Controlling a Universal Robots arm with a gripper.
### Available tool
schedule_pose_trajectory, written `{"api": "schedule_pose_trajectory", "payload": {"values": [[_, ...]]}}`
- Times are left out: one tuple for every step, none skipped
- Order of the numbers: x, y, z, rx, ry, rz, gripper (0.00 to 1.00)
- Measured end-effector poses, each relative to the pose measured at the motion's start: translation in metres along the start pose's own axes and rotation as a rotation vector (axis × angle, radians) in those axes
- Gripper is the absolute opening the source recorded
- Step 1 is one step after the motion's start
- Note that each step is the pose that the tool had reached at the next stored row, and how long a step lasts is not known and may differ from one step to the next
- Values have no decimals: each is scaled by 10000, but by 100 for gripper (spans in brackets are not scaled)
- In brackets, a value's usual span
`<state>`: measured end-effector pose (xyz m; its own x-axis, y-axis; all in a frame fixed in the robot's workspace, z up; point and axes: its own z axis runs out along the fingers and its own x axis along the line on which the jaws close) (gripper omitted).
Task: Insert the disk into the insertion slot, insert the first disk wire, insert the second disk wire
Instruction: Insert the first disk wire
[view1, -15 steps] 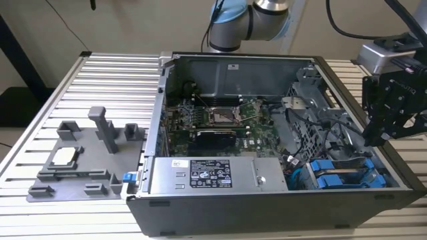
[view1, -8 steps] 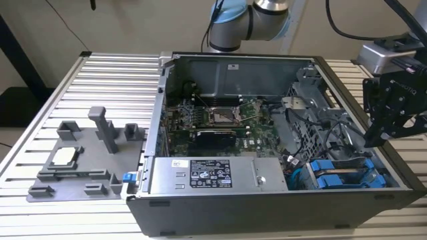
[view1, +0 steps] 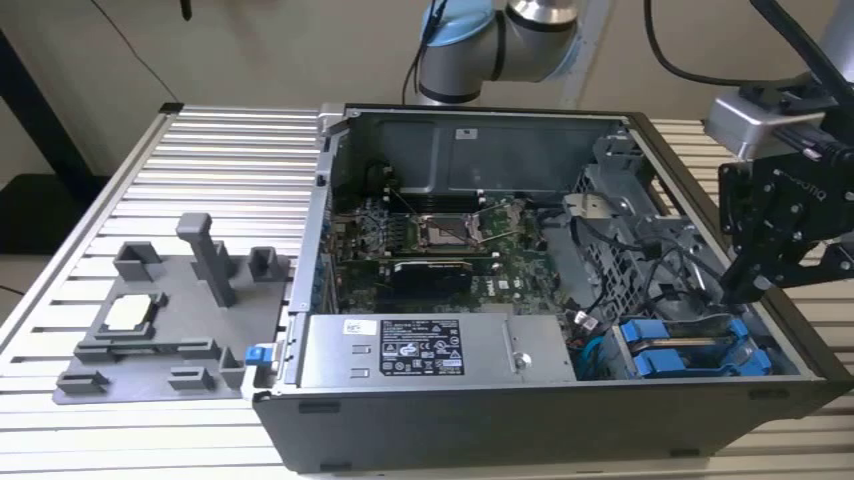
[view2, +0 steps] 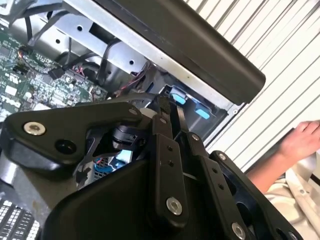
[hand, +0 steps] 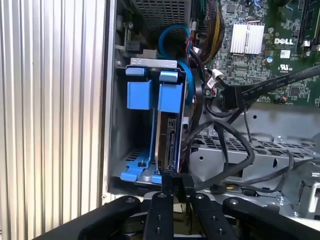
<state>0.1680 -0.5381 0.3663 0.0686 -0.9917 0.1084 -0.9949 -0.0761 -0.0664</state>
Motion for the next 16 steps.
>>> {"api": "schedule_pose_trajectory", "payload": {"values": [[19,20,1,3,-19,1,19],[40,40,3,4,-39,3,19],[65,57,5,5,-54,4,19],[95,72,7,6,-62,5,19],[124,85,9,7,-66,6,19],[152,97,11,7,-70,5,19],[175,107,13,7,-72,6,19],[189,112,15,7,-74,6,19],[190,112,15,7,-73,5,19],[190,112,15,7,-74,5,19],[190,112,15,7,-73,5,19],[190,112,16,8,-92,10,19],[191,113,18,12,-165,30,19],[190,113,19,20,-308,60,19],[190,113,20,30,-481,92,19],[190,114,21,40,-659,125,19]]}}
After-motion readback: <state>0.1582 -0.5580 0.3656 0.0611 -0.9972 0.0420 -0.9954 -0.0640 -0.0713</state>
